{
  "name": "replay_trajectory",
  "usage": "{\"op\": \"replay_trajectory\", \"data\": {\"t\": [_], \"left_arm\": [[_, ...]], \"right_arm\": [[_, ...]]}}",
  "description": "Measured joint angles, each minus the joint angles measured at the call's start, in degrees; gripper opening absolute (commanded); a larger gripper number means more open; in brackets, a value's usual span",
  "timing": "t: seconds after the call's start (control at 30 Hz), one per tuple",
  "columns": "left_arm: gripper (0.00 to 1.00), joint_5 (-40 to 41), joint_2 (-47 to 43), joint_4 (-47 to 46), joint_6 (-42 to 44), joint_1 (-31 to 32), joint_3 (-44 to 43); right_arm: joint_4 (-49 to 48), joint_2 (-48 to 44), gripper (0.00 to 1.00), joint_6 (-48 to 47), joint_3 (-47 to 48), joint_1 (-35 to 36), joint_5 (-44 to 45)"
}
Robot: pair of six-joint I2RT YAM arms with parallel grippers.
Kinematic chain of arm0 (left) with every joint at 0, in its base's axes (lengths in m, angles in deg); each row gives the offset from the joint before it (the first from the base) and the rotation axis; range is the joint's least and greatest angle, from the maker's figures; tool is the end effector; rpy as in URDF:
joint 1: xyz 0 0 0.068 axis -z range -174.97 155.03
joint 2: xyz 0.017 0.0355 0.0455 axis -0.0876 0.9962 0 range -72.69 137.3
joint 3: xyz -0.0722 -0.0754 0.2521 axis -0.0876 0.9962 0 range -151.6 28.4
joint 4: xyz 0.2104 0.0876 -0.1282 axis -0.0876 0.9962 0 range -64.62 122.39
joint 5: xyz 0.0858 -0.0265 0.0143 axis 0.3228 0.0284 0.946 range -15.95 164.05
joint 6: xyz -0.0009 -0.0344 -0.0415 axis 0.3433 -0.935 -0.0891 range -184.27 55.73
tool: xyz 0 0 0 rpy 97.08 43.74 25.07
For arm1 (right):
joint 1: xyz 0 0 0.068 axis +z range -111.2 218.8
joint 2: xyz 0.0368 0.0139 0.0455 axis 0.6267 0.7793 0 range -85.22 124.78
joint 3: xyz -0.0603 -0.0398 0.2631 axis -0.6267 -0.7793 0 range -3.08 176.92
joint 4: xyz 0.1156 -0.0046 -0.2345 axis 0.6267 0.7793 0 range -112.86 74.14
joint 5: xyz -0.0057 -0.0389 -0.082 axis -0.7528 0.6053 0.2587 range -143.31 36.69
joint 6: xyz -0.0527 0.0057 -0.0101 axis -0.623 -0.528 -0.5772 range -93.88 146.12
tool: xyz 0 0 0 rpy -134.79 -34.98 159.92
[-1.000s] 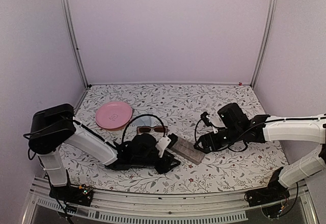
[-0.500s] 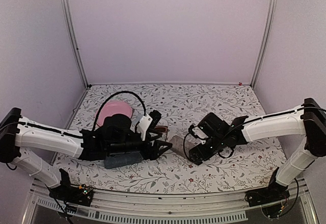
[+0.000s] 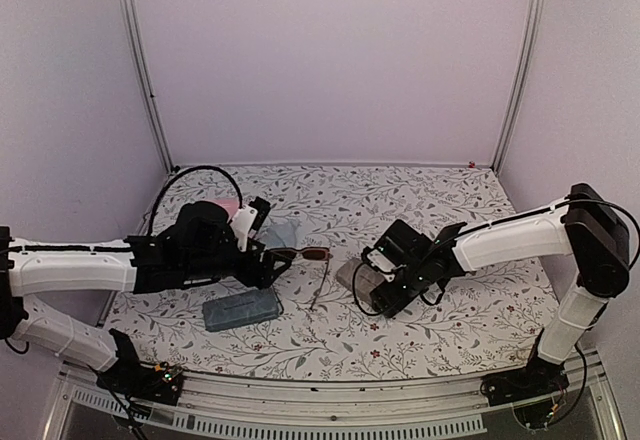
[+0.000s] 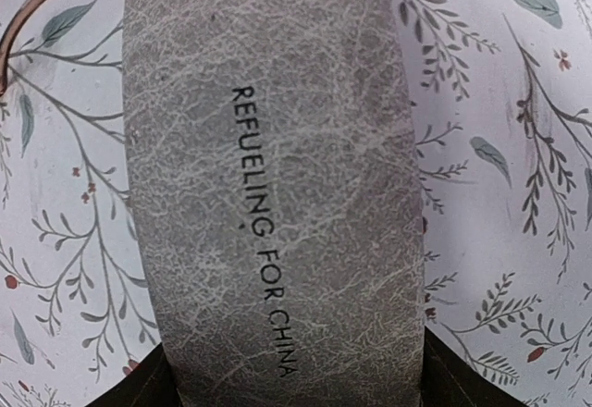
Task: Organize the sunglasses
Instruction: Move the case with the sunglasses to the center of the board, then move the sunglasses case to the center of the board.
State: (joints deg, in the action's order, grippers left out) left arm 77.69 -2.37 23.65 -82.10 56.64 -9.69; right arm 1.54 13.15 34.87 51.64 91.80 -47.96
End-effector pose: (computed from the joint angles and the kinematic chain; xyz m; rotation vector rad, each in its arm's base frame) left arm 0.1662 -0.2061 0.2265 0.5932 2.0894 -0.6501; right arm 0.1940 0.2520 0.1474 -1.0166 2.5671 0.1643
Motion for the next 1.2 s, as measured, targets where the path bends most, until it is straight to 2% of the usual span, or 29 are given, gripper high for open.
{"op": "replay_trajectory", "data": {"t": [0.17, 0.23, 0.33, 0.5, 0.7, 0.87, 1.03, 1.2], "left_arm": [[0.83, -0.66, -2.08, 5.33, -2.71, -6.34, 1.62], [0.83, -1.22, -3.56, 5.84, -3.93, -9.84, 4.20], [0.84, -1.95, -4.33, 6.47, -5.75, -15.06, 8.28], [0.84, -3.61, -4.20, 7.19, -7.63, -19.76, 12.92], [0.85, -7.15, 1.09, 6.54, -7.26, -21.38, 12.59], [0.85, -13.18, 5.38, 5.99, -6.49, -21.64, 11.32], [0.85, -19.80, 5.81, 5.68, -6.03, -21.16, 11.04], [0.82, -21.40, 4.55, 6.21, -6.49, -18.38, 11.04]], "right_arm": [[-0.39, -0.59, 0.57, 0.22, -0.87, -5.66, -0.09], [-0.35, -1.05, 0.65, 0.31, -1.36, -8.90, 0.07], [-0.11, -1.38, 0.82, 0.44, -1.55, -13.57, 0.83], [-0.11, -1.77, 0.93, 0.85, -1.55, -16.11, 2.29], [-0.48, -3.65, 0.97, 1.11, -1.57, -13.68, 2.14], [-0.37, -6.62, 0.98, 2.03, -1.57, -10.88, 2.29], [-0.33, -10.69, 0.99, 2.80, -1.57, -10.08, 2.27], [0.00, -11.87, 1.00, 3.08, -1.57, -9.90, 1.99]]}}
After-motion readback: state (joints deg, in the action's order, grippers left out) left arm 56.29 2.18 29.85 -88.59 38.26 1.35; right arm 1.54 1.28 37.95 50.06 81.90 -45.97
